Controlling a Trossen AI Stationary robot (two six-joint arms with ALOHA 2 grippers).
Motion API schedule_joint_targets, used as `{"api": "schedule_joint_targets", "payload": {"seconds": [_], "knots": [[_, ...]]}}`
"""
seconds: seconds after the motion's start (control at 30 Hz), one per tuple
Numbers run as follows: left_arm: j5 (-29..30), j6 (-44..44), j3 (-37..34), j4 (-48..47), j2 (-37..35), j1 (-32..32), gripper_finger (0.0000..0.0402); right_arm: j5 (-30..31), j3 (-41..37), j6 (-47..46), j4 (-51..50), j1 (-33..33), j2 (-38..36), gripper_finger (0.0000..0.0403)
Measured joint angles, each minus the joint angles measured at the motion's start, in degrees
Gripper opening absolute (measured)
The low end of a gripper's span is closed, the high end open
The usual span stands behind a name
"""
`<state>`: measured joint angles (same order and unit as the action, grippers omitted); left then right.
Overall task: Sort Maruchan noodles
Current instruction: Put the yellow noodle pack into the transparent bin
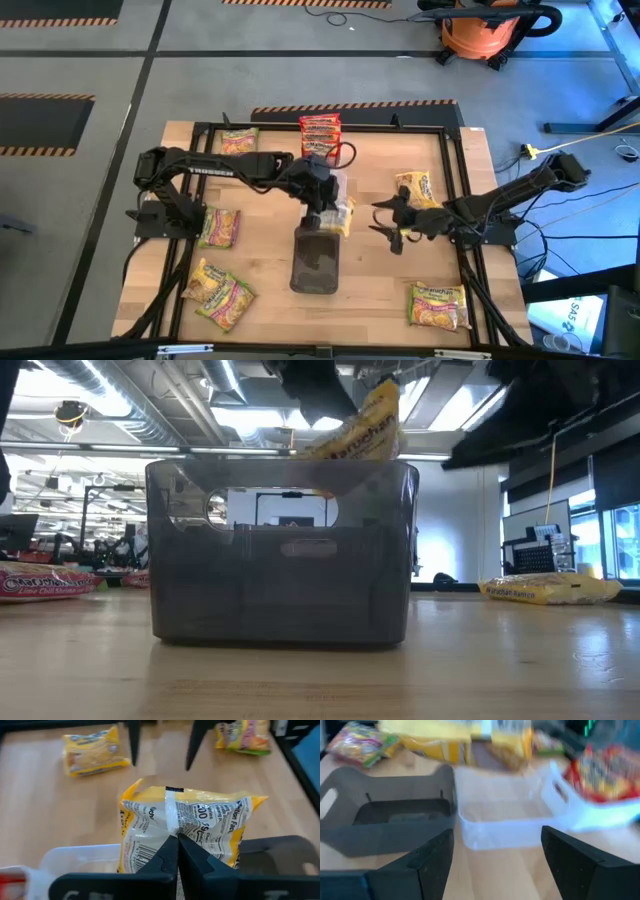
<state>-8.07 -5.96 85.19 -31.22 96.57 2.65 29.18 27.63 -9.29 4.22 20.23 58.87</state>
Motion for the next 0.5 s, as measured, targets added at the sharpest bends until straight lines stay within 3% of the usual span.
{"api": "schedule_joint_targets", "payload": {"seconds": [0.13,0.27,0.5], "knots": [[-1.74,2.72,0.0,0.87,0.16,-1.63,0.0,4.64,1.1,15.17,5.33,4.26,0.33,0.0276],[-3.12,5.41,-0.02,3.16,0.62,-2.68,0.0,4.77,3.23,32.47,9.68,7.35,2.56,0.0276],[-3.68,9.34,-0.02,6.18,0.58,-3.43,0.0,7.32,10.49,54.09,9.36,8.67,13.81,0.0276]]}}
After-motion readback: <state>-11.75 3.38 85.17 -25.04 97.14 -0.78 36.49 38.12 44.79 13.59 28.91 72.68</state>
